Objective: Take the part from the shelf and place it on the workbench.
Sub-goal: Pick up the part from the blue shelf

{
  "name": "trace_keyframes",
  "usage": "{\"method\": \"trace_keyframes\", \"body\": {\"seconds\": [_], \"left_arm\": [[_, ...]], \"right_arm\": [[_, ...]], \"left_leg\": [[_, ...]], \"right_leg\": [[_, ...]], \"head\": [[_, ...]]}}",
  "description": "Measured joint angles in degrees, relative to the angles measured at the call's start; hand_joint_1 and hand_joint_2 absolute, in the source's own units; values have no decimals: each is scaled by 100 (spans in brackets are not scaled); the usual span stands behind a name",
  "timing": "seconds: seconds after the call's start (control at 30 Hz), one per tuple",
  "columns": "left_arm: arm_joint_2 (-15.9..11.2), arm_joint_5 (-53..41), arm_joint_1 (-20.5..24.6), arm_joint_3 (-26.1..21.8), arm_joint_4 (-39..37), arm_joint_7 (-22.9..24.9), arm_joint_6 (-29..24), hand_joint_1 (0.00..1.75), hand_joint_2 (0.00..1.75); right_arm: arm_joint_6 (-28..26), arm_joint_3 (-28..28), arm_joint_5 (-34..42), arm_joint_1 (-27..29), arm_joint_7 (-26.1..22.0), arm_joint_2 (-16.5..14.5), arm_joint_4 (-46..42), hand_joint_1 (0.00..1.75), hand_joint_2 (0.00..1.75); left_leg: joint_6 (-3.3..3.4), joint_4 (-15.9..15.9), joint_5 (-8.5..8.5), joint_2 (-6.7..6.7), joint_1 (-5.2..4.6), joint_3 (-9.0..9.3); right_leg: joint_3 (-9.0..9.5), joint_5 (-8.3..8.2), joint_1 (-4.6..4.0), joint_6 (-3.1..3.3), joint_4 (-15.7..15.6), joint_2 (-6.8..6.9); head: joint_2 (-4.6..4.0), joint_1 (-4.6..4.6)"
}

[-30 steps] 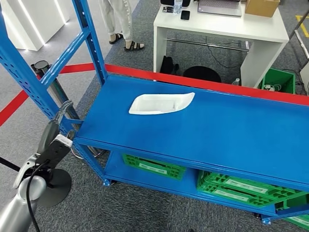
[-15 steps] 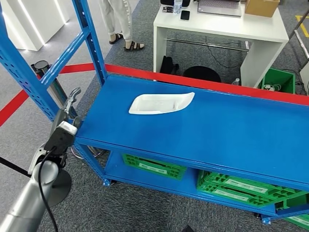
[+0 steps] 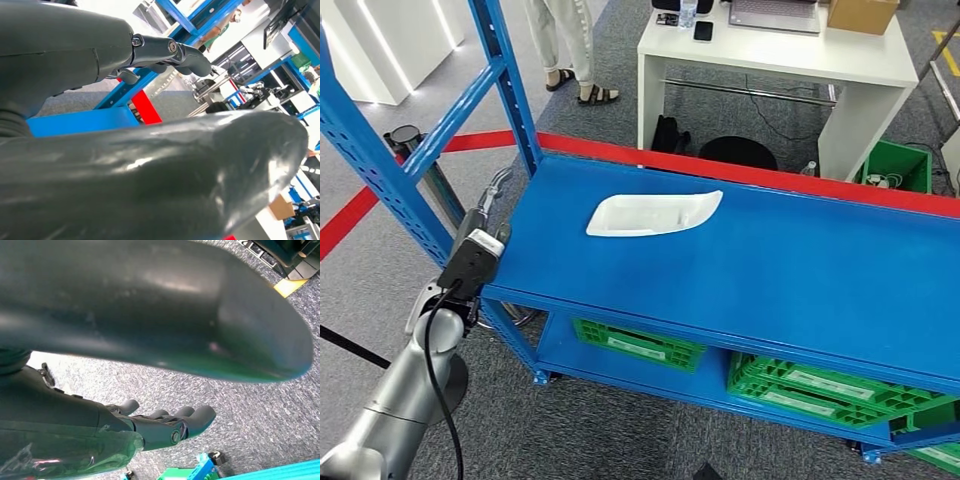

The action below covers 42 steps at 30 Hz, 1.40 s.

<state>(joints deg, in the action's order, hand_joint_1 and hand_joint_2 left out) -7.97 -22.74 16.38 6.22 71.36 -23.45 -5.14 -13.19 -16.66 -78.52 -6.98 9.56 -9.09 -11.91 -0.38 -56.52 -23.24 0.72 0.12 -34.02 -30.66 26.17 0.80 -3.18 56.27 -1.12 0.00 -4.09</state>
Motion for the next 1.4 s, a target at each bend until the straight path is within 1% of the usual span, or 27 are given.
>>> {"method": "trace_keyframes", "body": {"seconds": [0.13,0.27,0.43,0.7,0.83,0.97,1.1,1.4], "left_arm": [[14,30,177,59,-251,-14,112,0,0],[-8,-28,466,158,-640,1,290,0,0],[-132,-256,920,326,-1259,108,505,0,0],[-291,-902,1590,772,-2124,424,667,0,0],[-350,-1148,1817,1013,-2468,509,682,0,0],[-384,-1253,1941,1188,-2711,513,682,0,0],[-399,-1360,2021,1313,-2868,534,676,0,175],[-434,-2028,2284,1729,-3213,899,461,0,175]], "right_arm": [[13,3,-2,-3,2,0,-1,0,0],[60,9,2,-15,-14,0,-5,0,0],[84,46,3,-22,-5,1,-15,0,0],[120,128,10,-43,29,2,-22,0,0],[163,163,14,-55,29,2,-22,0,0],[173,187,22,-63,29,2,-22,0,0],[174,191,28,-68,32,2,-22,0,0],[196,268,27,-74,70,2,-22,0,0]], "left_leg": [[0,0,1,0,0,0],[2,0,3,0,0,0],[4,0,5,0,0,0],[4,0,5,0,0,-1],[4,0,5,0,0,-1],[4,0,5,0,0,-1],[4,0,5,0,0,-2],[4,0,5,0,0,-1]], "right_leg": [[-4,0,0,0,0,0],[9,-4,0,-2,0,0],[13,-5,0,-2,1,0],[14,-5,0,-2,2,-1],[13,-5,0,-2,3,-1],[14,-5,0,-2,3,-1],[13,-5,0,-2,3,0],[12,-5,0,-2,3,0]], "head": [[0,0],[0,1],[0,-1],[0,0],[0,-1],[0,0],[0,0],[0,-1]]}}
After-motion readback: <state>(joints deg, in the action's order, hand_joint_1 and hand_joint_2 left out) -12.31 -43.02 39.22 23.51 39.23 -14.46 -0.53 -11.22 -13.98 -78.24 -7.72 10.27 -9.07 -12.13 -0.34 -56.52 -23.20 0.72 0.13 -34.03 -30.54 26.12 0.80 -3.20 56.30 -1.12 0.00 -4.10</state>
